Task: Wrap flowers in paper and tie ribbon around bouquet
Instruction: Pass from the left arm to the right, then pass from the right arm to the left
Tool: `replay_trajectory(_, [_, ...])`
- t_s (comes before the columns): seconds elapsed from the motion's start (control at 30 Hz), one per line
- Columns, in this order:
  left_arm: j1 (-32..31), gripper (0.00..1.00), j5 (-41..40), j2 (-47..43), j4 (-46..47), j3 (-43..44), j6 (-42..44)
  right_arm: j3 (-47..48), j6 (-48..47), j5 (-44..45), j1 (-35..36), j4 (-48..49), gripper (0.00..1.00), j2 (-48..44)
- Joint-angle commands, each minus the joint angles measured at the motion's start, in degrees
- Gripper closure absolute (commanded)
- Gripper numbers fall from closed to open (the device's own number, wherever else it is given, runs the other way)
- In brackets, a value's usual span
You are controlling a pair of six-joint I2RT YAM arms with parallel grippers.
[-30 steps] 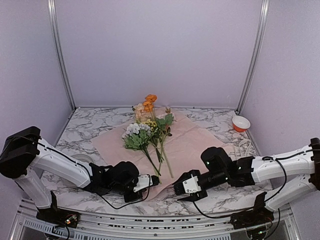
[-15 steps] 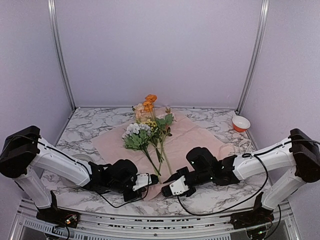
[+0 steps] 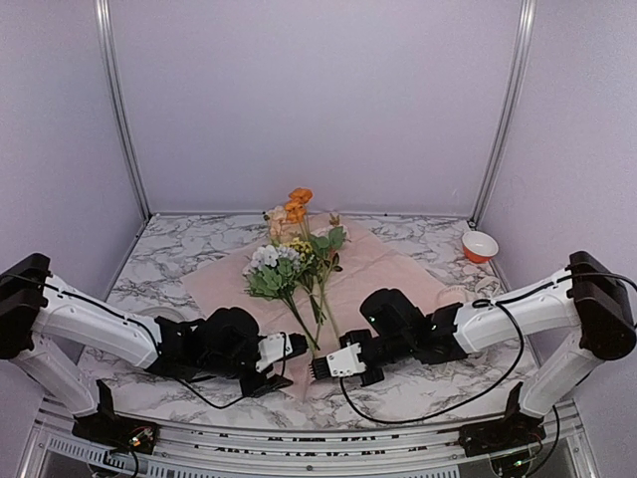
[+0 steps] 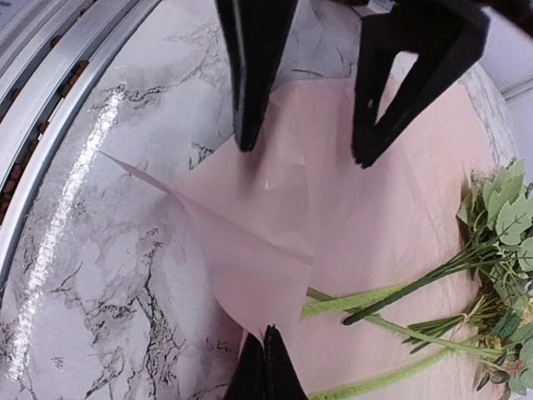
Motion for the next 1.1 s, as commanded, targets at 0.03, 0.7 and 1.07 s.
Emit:
replay_trajectory(0.03, [0.8,0.31,-1.4,-12.5,2.7,-5.0,0.5,2.5,9.6,-5.1,-2.0,-5.4,1.00,-2.1])
replay_trajectory(0.7, [0.3,0.22,-4.8,-2.5,1.9,-2.0,6.4,1.2,25.5,-16.3,-9.2,-5.3,1.00,-3.5])
replay_trajectory(1.07, [1.2,1.00,2.5,-2.2,2.9,-0.2,3.1,0.2,27.9,-19.4,-10.9,-3.9,0.73,-7.9])
